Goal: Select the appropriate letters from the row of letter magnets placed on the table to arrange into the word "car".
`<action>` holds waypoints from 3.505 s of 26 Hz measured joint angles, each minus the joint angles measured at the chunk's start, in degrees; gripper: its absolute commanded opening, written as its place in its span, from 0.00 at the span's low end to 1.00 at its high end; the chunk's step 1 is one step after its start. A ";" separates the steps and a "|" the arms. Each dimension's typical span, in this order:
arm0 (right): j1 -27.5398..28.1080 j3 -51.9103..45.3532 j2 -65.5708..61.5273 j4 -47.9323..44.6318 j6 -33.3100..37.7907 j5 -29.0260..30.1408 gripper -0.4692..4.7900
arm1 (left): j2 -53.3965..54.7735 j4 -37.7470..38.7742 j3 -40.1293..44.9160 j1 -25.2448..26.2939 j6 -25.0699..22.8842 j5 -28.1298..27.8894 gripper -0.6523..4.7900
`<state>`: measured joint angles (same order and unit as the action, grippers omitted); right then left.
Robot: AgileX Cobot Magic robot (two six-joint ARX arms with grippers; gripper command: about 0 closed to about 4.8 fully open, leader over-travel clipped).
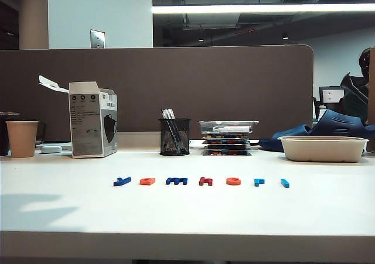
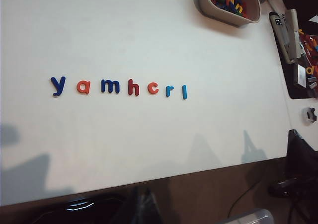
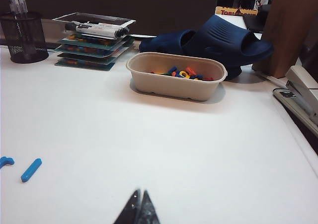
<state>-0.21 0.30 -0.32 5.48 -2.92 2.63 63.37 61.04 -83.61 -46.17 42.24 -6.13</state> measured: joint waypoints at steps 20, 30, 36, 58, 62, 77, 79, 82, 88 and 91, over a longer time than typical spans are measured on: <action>-0.02 0.00 0.00 -0.04 0.00 0.04 0.08 | 4.31 -0.63 0.04 -1.68 -0.15 -0.17 0.11; -0.04 0.02 0.00 -0.07 2.95 0.04 0.08 | 4.31 -0.63 0.04 -1.68 -0.15 -0.13 0.11; -0.02 2.60 0.00 0.39 6.67 -0.02 0.08 | 4.31 -0.61 0.04 -1.68 -0.15 -0.13 0.11; 0.02 43.12 -22.47 16.46 1.60 2.34 0.08 | 4.31 -0.63 0.04 -1.68 -0.15 -0.13 0.11; 0.02 53.37 -33.16 20.70 -2.25 12.83 0.08 | 4.31 -0.66 0.04 -1.68 -0.15 -0.11 0.11; -0.02 72.37 -59.34 33.51 -17.18 38.05 0.08 | 4.28 -0.72 0.04 -1.68 -0.15 -0.13 0.11; -0.09 72.41 -61.09 33.64 -18.25 41.27 0.08 | 4.28 -0.72 0.04 -1.68 -0.15 -0.13 0.11; -0.09 72.43 -63.60 33.66 -18.64 44.83 0.08 | 4.28 -0.72 0.04 -1.68 -0.15 -0.13 0.11; -0.09 72.41 -68.57 34.07 -19.10 46.95 0.09 | 4.28 -0.72 0.04 -1.68 -0.15 -0.13 0.11; -0.13 72.41 -70.29 34.05 -20.41 47.04 0.09 | 4.28 -0.74 0.04 -1.68 -0.15 -0.13 0.11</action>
<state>-0.34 72.71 -70.61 39.53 -23.33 49.67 67.66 60.29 -83.57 -47.86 42.09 -6.26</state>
